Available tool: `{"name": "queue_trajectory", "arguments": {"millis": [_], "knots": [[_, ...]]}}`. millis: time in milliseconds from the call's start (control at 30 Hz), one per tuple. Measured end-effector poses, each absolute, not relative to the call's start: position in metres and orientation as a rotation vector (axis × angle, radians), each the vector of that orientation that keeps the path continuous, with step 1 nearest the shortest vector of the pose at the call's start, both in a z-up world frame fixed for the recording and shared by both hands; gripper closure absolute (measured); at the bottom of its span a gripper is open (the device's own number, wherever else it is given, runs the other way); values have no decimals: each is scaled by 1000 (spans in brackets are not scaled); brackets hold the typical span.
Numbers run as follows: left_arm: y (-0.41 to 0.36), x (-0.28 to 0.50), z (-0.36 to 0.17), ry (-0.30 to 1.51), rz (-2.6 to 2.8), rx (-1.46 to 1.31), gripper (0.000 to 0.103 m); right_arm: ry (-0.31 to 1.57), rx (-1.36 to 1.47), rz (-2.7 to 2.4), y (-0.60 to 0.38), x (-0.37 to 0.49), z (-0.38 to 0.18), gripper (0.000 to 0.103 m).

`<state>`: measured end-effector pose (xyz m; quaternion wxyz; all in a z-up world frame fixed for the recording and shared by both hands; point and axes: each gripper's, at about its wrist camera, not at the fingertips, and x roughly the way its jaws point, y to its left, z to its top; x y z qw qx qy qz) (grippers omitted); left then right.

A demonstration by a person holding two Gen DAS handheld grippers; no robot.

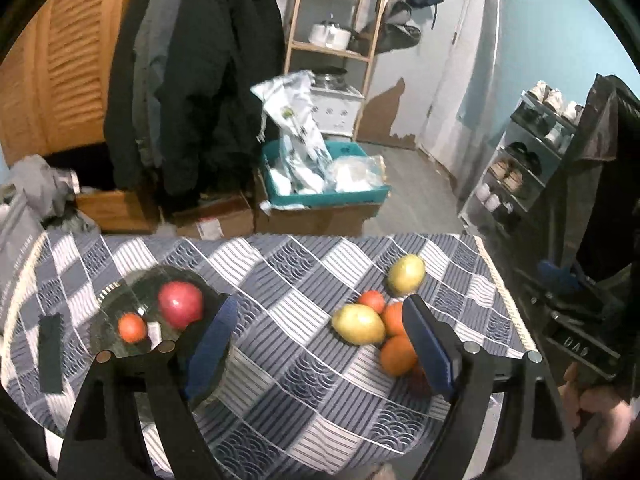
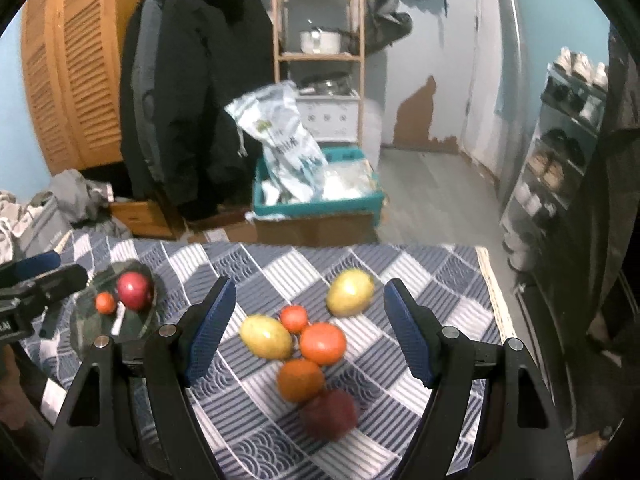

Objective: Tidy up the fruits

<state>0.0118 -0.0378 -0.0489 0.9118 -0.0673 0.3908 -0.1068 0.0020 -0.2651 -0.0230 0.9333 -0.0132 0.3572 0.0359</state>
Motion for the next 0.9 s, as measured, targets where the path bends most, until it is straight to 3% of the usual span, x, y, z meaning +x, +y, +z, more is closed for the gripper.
{"name": "queue_trajectory", "arguments": {"millis": [300,400,600,900], "knots": [[-54,9,-57,876,-227,-169,17,815,-3,30,-286,-12,-39,27],[-59,10,-63,877,-227,-155,17,825,3,25,-289,-16,-46,20],[-67,12,-73,873,-222,-114,17,837,8,55,-293,-15,-69,19],[-76,26,-127,955,-209,-29,17,997,90,58,-306,2,-136,19]]}}
